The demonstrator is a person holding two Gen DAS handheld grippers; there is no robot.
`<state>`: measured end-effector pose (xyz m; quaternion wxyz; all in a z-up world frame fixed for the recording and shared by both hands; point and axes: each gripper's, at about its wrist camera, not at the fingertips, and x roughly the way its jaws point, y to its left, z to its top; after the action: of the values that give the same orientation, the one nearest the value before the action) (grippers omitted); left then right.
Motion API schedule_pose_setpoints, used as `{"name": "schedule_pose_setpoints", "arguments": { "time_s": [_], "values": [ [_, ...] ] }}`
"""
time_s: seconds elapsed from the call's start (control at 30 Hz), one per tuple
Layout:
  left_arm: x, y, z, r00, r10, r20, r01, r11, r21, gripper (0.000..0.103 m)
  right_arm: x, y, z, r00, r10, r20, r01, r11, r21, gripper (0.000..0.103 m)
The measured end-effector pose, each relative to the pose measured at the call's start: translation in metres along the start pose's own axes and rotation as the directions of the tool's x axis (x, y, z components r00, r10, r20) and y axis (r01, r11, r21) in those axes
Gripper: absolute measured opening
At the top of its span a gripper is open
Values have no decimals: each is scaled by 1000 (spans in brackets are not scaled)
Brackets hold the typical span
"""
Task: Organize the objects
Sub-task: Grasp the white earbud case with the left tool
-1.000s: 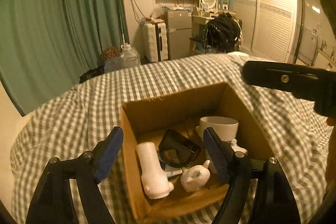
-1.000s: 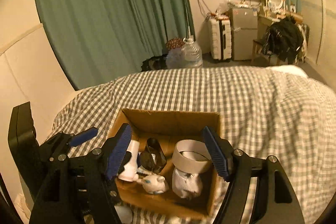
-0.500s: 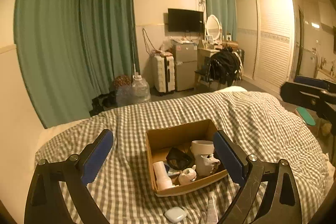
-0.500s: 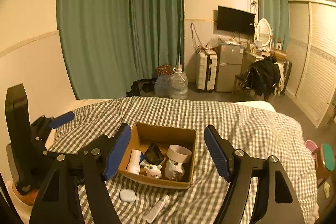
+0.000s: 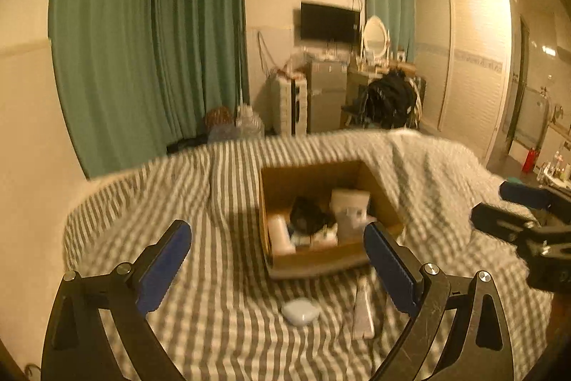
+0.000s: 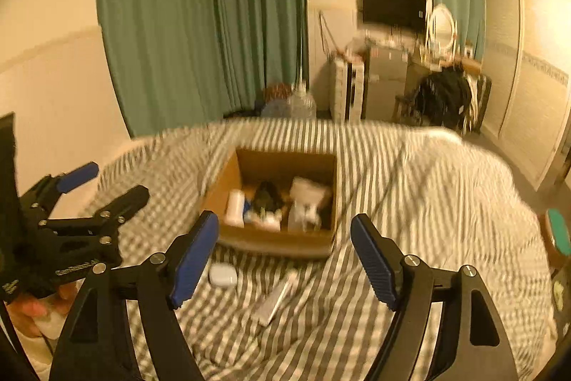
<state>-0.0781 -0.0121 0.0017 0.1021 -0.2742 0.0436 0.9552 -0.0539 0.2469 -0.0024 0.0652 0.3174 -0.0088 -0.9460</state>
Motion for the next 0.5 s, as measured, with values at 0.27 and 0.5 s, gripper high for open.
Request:
{"name": "schedule_pose_setpoints", "arguments": {
  "time_s": [0.27, 0.5],
  "values": [
    [88, -17, -79, 977, 36, -210, -31, 999, 24, 100, 89, -7, -55, 983, -37, -177, 43, 999, 30, 76],
    [146, -35, -113, 940, 24, -339, 1, 997, 74, 87, 139, -21, -79, 964, -21, -264, 38, 998, 59, 76]
  ]
}}
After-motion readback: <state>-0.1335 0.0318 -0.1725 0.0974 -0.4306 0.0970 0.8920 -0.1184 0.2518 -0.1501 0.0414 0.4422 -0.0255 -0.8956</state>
